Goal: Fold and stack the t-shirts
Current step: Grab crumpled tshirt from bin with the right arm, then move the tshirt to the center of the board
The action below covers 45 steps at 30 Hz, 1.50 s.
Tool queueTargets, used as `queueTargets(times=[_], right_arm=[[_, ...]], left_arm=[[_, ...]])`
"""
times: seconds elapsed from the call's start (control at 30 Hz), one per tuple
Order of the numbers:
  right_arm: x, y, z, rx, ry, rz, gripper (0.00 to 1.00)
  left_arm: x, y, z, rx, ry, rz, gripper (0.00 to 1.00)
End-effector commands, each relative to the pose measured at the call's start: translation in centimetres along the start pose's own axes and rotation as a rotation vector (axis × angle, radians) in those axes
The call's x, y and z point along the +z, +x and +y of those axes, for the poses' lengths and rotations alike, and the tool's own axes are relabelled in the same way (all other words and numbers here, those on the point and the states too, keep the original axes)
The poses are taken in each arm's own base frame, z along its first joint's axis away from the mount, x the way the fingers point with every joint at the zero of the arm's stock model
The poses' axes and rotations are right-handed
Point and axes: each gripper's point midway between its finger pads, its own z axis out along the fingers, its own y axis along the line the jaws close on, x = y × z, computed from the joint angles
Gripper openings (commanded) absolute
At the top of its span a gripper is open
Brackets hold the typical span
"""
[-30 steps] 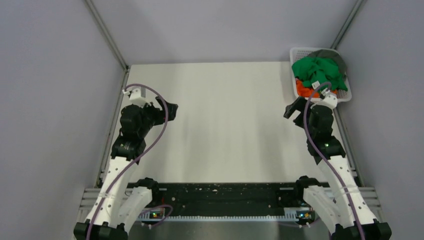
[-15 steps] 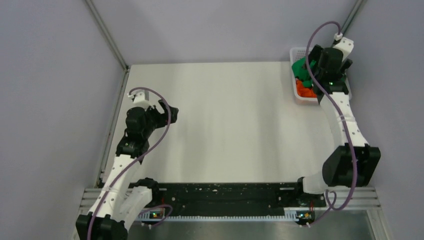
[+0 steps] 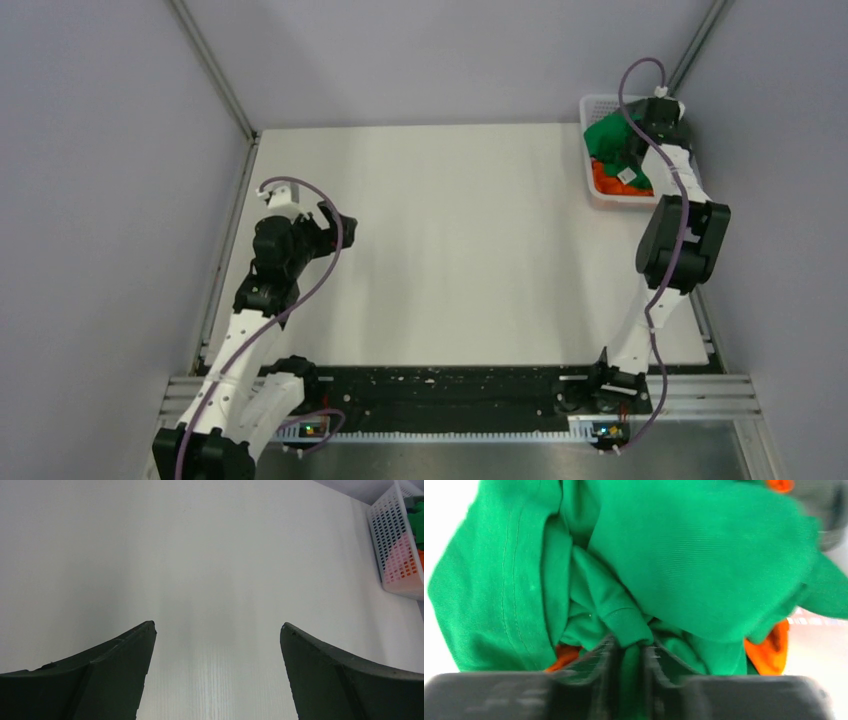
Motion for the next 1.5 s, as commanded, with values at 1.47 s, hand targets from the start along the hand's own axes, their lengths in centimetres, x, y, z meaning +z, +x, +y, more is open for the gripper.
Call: queueTargets(times=[1.47], right_arm=[[-36.2,10.0,20.7,-0.305,-0.881,-0.237,0.19]], left_arm=[[-4.7,-4.4,1.4,-0.153,-0.114,-0.274,0.99]])
